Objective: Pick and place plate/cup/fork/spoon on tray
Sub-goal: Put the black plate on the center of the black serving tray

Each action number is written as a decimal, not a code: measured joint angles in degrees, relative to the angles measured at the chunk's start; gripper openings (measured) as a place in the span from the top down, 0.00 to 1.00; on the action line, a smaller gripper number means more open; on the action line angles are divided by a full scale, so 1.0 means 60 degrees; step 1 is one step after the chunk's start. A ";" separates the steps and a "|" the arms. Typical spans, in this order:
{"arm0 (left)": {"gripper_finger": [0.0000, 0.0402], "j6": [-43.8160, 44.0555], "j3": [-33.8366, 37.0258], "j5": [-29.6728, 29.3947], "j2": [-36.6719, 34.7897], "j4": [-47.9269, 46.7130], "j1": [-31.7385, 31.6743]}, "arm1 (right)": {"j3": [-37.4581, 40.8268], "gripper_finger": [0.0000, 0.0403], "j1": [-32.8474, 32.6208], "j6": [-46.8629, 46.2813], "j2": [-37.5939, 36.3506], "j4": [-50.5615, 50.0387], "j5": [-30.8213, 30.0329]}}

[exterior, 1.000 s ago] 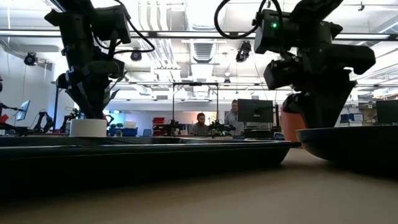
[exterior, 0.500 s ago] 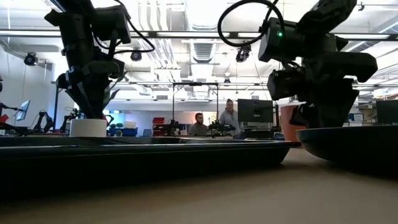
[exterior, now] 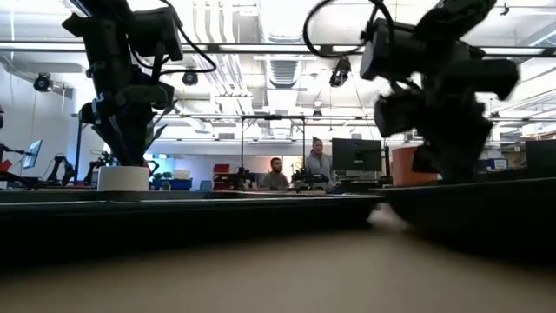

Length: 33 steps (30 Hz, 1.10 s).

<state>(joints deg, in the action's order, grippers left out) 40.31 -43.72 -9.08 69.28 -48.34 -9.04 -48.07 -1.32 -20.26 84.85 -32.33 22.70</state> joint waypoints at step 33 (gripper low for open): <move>0.55 0.0234 -0.1655 -0.0892 -0.2187 -0.2303 -0.0047 | -0.8277 0.98 0.0867 0.3568 0.4476 -0.0781 0.0004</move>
<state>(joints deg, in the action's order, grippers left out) 41.71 -53.66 -14.43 56.16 -62.15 -9.32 -97.73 3.88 1.15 111.71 -37.01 22.72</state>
